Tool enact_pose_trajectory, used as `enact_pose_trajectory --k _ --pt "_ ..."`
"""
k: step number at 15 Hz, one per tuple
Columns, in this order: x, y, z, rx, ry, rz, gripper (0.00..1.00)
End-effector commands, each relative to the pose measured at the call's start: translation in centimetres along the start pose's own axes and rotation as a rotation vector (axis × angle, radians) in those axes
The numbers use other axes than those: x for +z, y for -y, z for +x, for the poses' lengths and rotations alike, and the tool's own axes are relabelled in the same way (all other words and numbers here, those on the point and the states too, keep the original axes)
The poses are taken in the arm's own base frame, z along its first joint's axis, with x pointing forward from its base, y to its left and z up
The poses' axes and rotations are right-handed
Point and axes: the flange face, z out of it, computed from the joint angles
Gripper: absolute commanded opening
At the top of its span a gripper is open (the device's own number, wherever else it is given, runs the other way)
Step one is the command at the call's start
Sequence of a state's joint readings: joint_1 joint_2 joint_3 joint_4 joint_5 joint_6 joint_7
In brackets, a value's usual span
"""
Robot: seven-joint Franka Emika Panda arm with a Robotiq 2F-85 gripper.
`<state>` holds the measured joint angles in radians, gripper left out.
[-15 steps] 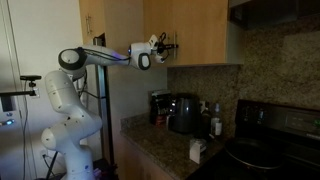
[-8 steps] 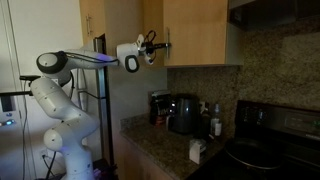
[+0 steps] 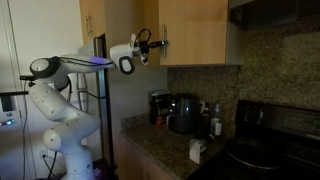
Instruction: Open the door on the right of the kitchen cabinet
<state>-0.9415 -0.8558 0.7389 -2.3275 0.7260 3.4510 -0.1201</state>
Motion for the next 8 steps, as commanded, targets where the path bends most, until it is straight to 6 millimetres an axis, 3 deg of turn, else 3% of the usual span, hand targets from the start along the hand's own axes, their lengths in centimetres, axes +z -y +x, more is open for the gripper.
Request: enact_pose_trajectory --k 1,5,6,8 --pt "-3.4 -6.3 0.8 0.035 -0.067 -0.157 0.0" --pt "-3.9 -6.8 0.9 -0.001 -0.06 -0.195 0.0" --pt "-2.3 -2.9 0.7 -0.043 -0.003 -0.067 0.01" --pt "-2.5 -3.0 0.7 -0.046 -0.006 -0.076 0.01"
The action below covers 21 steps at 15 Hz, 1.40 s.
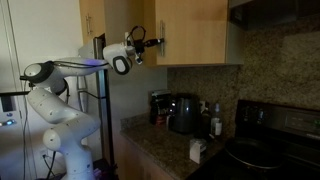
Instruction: Open the door on the right of the kitchen cabinet
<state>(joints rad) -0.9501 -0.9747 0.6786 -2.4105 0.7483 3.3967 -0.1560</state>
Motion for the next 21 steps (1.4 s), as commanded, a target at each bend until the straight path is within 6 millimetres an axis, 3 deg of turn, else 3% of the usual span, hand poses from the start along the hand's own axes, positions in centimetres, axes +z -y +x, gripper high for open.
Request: enact_pose_trajectory --k 1,4,5,8,10,12,14,15,17,19,20,21 --pt "0.4 0.0 -0.3 -0.016 -0.004 -0.033 0.0" --pt "0.9 -0.3 -0.4 -0.033 -0.051 -0.152 0.0" --pt "0.5 -5.5 1.8 -0.052 -0.048 -0.173 0.0" --pt "-0.2 -6.2 2.3 -0.093 -0.021 -0.208 0.0" --pt "-0.8 -8.0 3.7 -0.105 -0.014 -0.239 0.0" --pt "-1.0 -11.3 6.0 -0.114 -0.022 -0.306 0.0" --pt "0.0 -16.8 7.8 -0.124 -0.013 -0.42 0.0" --pt "-0.2 -20.2 6.0 -0.114 0.002 -0.476 0.0" --pt "1.0 -25.8 4.4 -0.1 0.031 -0.598 0.0" --pt "2.5 -29.6 2.1 -0.04 0.09 -0.698 0.0" --pt "3.4 -30.3 0.9 0.008 0.118 -0.688 0.18" --pt "4.4 -30.0 0.0 0.074 0.156 -0.634 0.29"
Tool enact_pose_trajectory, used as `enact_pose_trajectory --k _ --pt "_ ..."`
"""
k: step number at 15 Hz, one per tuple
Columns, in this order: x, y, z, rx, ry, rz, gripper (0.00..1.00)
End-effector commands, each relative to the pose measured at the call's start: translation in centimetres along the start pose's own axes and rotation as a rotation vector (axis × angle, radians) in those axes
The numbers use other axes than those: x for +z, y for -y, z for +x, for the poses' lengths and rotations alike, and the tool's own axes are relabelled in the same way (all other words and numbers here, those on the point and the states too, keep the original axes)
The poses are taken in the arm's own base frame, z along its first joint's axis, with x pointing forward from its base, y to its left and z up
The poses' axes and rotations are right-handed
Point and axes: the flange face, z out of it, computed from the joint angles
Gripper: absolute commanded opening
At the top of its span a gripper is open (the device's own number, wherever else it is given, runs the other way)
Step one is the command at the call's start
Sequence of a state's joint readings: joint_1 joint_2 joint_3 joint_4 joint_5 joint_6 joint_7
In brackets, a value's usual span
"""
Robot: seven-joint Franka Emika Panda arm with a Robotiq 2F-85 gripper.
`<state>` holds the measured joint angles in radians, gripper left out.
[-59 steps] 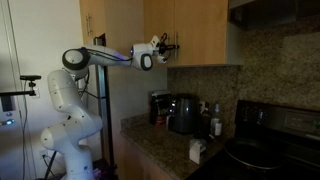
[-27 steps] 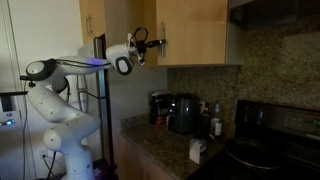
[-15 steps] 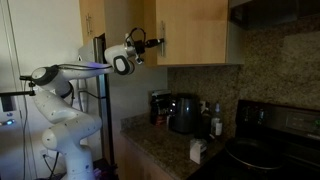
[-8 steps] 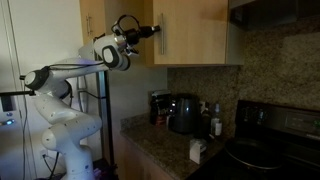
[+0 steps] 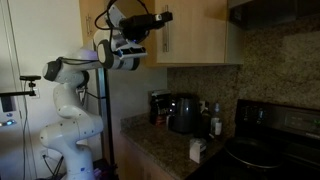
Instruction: Open the door on the right of the kitchen cabinet
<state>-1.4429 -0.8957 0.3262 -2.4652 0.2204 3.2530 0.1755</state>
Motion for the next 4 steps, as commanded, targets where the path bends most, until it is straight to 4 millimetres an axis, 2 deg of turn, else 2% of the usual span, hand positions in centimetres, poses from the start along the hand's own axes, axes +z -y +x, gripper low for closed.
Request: enact_pose_trajectory --k 1,2,4 --pt "3.3 1.7 -2.5 0.105 0.112 0.087 0.36" --pt "2.3 0.2 -2.1 0.057 0.066 0.011 0.19" --pt "3.0 1.4 -3.1 0.084 0.107 0.066 0.35"
